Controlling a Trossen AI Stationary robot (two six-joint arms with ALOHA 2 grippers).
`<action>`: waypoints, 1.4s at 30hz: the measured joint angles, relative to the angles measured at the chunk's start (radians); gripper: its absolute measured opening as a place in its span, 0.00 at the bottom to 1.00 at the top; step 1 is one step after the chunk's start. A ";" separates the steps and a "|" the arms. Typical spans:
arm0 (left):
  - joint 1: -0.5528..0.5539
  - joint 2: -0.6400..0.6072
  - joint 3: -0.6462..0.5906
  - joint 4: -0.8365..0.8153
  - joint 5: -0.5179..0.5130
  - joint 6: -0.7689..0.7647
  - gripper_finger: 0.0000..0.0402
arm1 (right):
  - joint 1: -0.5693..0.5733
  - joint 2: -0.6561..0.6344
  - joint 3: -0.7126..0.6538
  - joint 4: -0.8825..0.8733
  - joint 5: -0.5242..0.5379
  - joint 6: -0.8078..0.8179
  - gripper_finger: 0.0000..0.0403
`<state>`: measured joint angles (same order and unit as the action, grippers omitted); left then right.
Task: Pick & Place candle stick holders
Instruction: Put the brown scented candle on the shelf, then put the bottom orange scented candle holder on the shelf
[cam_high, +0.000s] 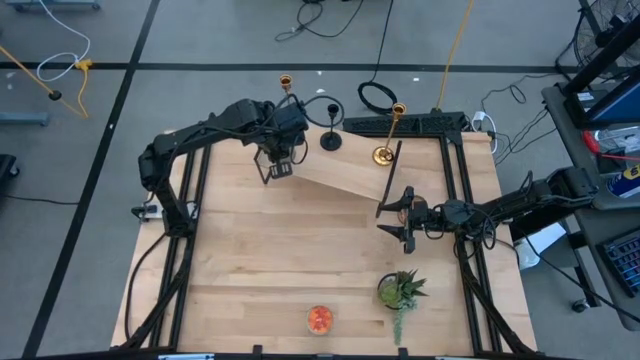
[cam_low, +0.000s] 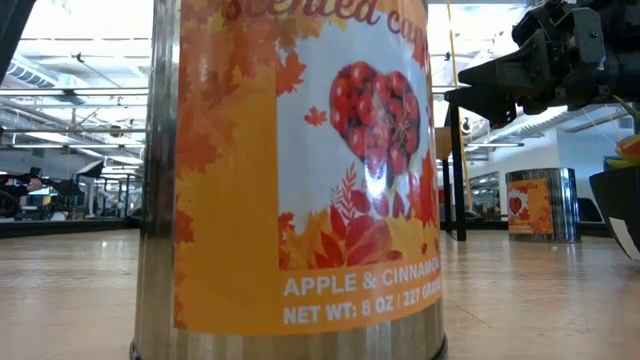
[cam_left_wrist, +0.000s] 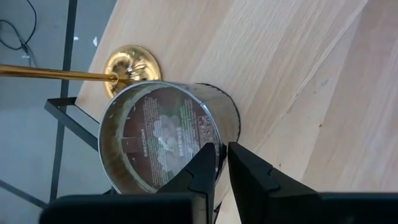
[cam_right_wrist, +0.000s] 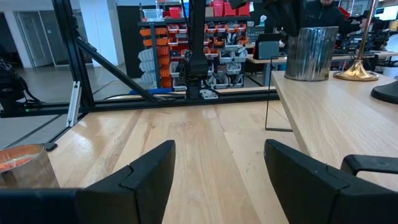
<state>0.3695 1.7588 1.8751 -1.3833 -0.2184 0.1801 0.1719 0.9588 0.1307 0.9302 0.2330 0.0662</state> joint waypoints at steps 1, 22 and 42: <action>0.000 0.000 0.000 -0.003 0.000 0.000 0.12 | 0.000 0.000 0.000 0.000 0.000 0.000 0.60; -0.161 -0.066 -0.001 0.001 -0.106 -0.048 0.43 | 0.000 0.000 0.000 0.000 0.000 0.000 0.60; -0.739 0.011 0.000 0.176 0.001 -0.410 0.43 | 0.000 0.000 0.000 -0.001 0.000 0.000 0.60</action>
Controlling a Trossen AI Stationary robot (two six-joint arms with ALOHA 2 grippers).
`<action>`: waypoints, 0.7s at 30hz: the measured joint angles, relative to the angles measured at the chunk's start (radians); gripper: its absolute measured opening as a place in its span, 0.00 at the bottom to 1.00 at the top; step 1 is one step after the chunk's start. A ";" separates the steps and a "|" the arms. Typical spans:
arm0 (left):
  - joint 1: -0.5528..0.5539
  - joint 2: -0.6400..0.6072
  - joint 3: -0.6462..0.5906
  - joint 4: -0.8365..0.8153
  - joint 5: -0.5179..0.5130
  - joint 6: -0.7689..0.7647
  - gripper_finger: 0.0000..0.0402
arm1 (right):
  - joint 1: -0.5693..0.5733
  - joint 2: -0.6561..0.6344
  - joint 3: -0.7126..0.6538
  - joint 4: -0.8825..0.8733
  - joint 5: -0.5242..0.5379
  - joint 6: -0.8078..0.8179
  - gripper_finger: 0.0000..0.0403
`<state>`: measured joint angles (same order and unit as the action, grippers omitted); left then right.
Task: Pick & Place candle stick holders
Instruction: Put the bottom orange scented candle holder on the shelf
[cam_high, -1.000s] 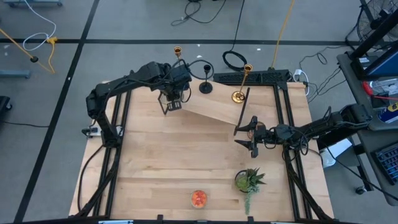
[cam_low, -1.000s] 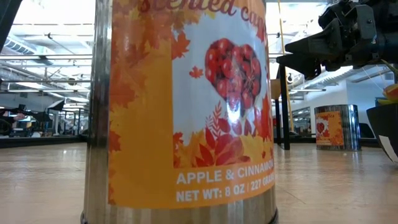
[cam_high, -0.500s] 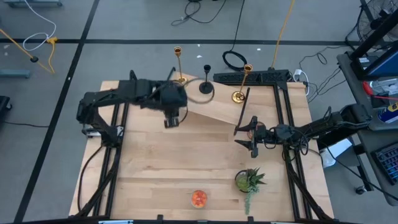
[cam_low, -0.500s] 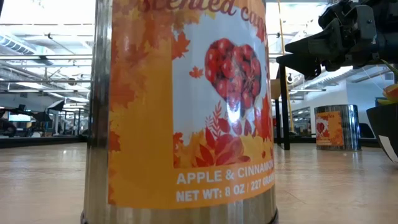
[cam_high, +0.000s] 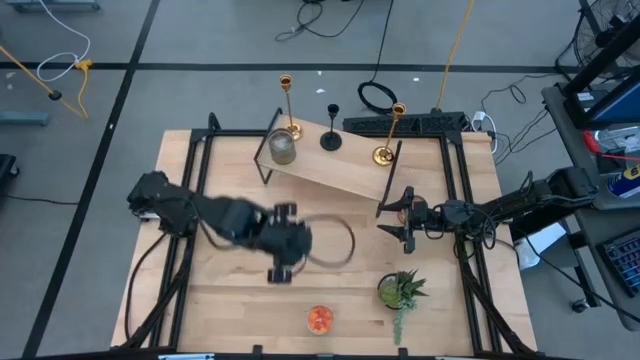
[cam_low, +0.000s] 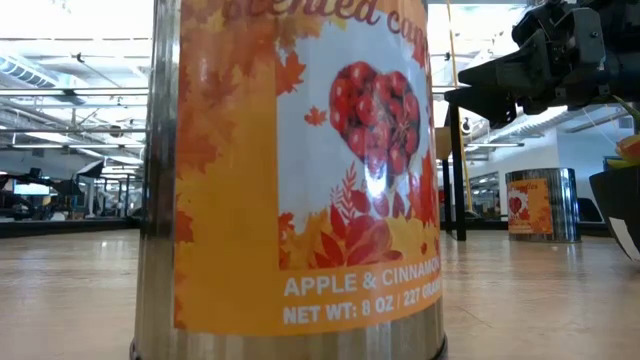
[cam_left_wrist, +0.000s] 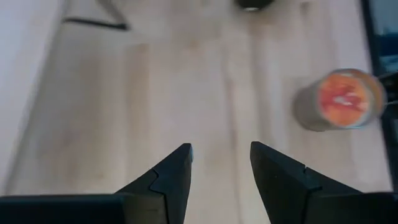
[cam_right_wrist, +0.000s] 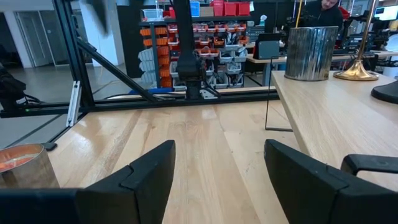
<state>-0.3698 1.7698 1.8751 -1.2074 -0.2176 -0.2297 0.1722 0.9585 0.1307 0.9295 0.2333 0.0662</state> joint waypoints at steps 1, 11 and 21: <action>-0.018 0.019 0.000 0.021 0.000 0.004 0.43 | 0.000 0.000 0.000 0.001 0.000 0.000 0.60; -0.129 0.217 0.000 0.108 0.200 0.152 0.43 | 0.000 0.000 0.000 0.000 0.000 0.000 0.60; -0.130 0.302 -0.001 0.268 0.411 0.317 0.43 | 0.000 0.000 0.000 0.000 0.000 0.000 0.60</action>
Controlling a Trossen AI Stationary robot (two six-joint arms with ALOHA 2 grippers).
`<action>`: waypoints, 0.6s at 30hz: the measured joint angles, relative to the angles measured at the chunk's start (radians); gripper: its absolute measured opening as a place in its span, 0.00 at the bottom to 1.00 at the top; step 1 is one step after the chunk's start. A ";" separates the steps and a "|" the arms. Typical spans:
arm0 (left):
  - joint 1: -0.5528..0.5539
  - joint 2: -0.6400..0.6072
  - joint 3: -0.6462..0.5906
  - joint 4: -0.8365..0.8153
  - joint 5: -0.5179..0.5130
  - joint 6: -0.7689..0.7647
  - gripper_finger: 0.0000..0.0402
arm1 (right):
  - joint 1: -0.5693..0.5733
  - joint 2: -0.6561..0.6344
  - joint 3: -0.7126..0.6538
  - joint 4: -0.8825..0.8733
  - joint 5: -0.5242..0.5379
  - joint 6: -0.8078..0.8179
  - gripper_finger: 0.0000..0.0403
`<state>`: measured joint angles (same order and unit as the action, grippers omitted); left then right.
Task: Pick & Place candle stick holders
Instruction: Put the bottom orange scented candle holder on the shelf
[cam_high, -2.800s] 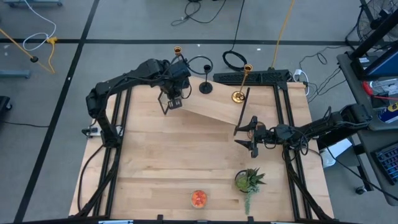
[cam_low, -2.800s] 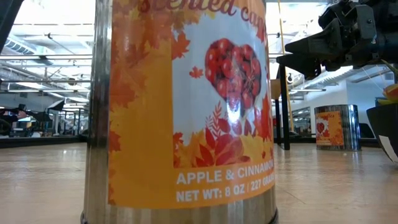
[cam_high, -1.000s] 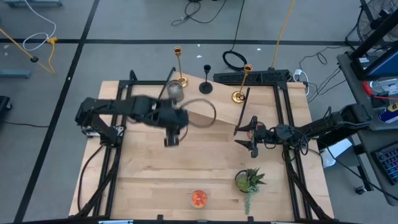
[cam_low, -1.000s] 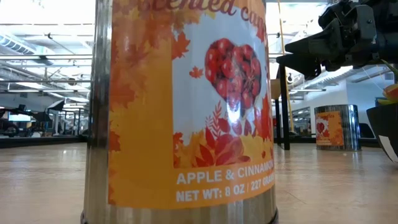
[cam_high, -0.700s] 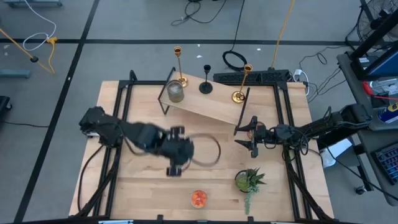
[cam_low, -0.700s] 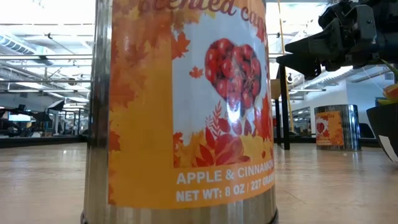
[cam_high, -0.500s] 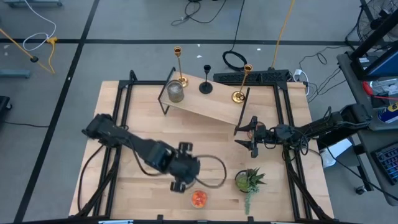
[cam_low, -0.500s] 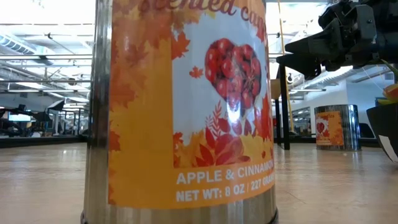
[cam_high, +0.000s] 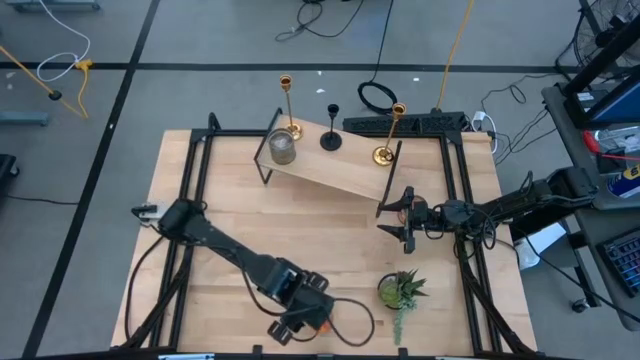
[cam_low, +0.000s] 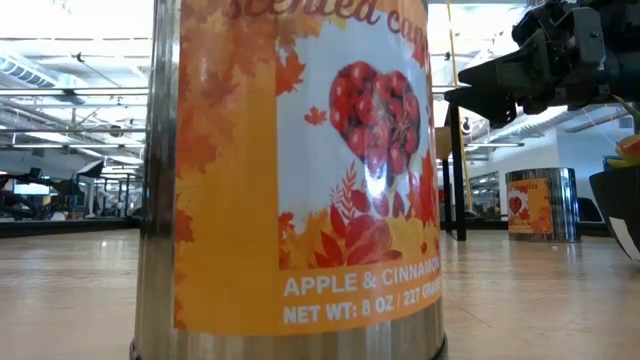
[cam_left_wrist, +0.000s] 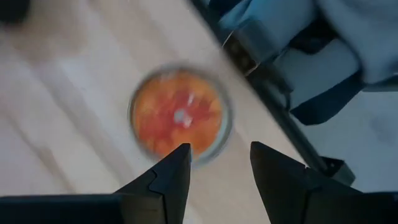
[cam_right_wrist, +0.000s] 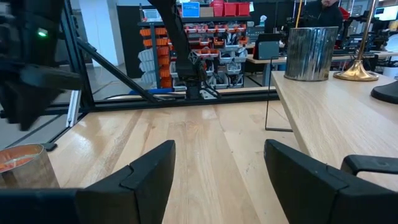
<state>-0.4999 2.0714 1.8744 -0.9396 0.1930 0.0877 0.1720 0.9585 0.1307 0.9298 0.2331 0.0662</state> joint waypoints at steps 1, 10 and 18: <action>-0.001 -0.001 0.001 0.015 0.003 0.021 0.43 | 0.000 0.000 0.000 -0.001 0.000 0.000 0.60; -0.007 -0.002 -0.028 0.033 0.027 0.103 0.43 | 0.000 0.000 0.000 -0.001 0.000 0.000 0.60; -0.006 -0.001 -0.121 0.127 0.090 0.203 0.42 | 0.000 0.000 0.000 0.000 0.000 0.000 0.60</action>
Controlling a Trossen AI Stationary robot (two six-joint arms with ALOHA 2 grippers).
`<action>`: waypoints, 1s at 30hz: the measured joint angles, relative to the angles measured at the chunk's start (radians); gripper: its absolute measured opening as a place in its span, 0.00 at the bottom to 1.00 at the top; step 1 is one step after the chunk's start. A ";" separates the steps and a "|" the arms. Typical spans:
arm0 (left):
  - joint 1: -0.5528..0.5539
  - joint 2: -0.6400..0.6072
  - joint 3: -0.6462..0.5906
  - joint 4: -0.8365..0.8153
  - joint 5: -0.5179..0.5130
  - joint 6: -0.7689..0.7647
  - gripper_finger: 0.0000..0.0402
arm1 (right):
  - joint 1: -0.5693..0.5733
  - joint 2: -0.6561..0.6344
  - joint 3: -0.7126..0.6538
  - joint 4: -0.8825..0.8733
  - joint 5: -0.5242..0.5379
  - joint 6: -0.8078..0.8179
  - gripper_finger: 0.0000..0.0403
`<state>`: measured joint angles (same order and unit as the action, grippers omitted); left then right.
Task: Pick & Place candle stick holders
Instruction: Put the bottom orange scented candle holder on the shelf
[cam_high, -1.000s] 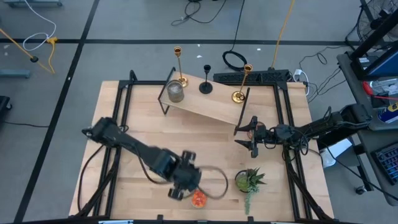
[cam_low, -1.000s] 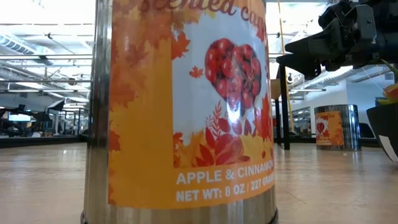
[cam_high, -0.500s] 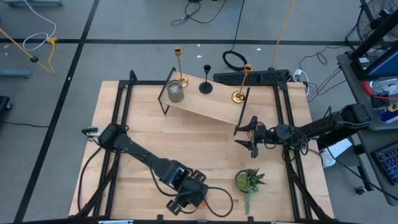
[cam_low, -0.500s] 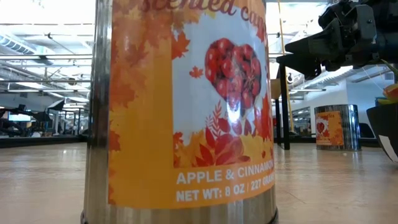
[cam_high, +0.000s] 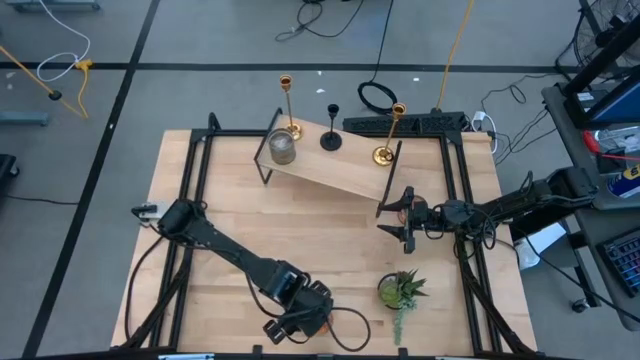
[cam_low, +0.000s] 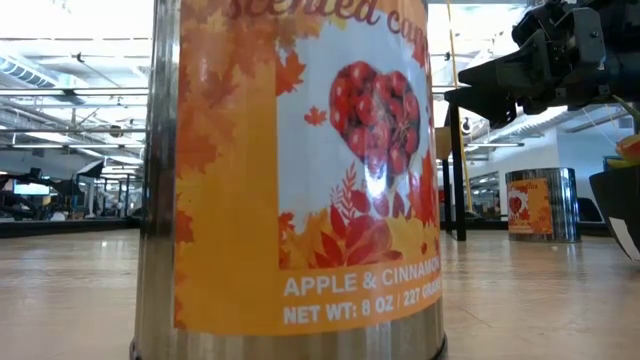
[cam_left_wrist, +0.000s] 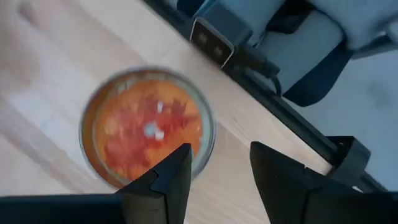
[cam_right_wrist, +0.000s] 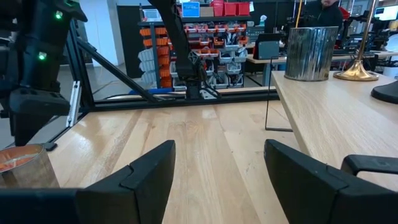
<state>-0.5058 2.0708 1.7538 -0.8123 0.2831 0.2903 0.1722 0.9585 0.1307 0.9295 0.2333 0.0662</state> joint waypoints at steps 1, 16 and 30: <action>-0.001 0.000 0.000 0.005 0.000 0.027 0.40 | 0.000 0.000 0.000 0.000 0.000 0.000 0.60; 0.044 -0.003 -0.063 0.022 0.022 0.127 0.15 | 0.000 0.000 0.000 0.000 0.000 -0.003 0.60; 0.084 -0.002 -0.069 0.025 -0.108 0.213 0.14 | 0.000 0.000 0.000 0.000 0.000 -0.003 0.60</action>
<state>-0.4219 2.0693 1.6848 -0.7878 0.1753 0.5037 0.1719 0.9585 0.1307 0.9295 0.2329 0.0631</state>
